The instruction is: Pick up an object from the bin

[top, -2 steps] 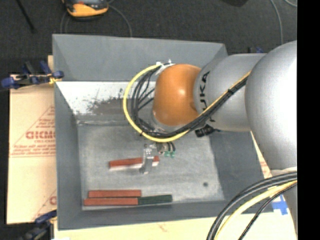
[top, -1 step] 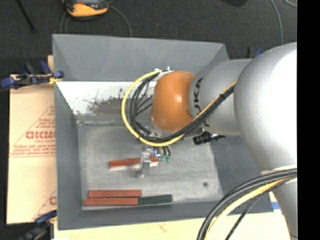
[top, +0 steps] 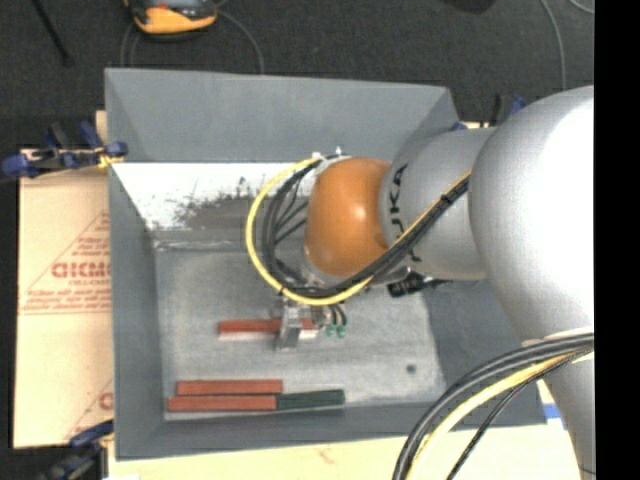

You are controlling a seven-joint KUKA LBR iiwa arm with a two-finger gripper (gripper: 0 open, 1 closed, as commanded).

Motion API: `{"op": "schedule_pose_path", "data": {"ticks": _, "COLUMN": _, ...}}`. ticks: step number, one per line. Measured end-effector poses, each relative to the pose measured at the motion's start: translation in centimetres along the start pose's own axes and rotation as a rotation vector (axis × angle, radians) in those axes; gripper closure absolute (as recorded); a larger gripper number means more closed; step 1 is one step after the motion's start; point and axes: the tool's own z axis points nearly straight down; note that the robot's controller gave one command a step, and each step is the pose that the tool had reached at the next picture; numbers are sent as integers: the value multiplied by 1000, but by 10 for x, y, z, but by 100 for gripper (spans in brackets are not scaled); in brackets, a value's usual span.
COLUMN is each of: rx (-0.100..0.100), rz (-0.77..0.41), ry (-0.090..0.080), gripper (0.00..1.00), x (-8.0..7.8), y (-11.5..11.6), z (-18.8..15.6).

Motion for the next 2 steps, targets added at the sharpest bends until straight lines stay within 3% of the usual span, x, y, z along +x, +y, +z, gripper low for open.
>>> {"op": "schedule_pose_path", "data": {"ticks": 2, "rx": 0, "rz": 1, "ry": 3, "gripper": 100, "x": 1, "y": 0, "z": -3}}
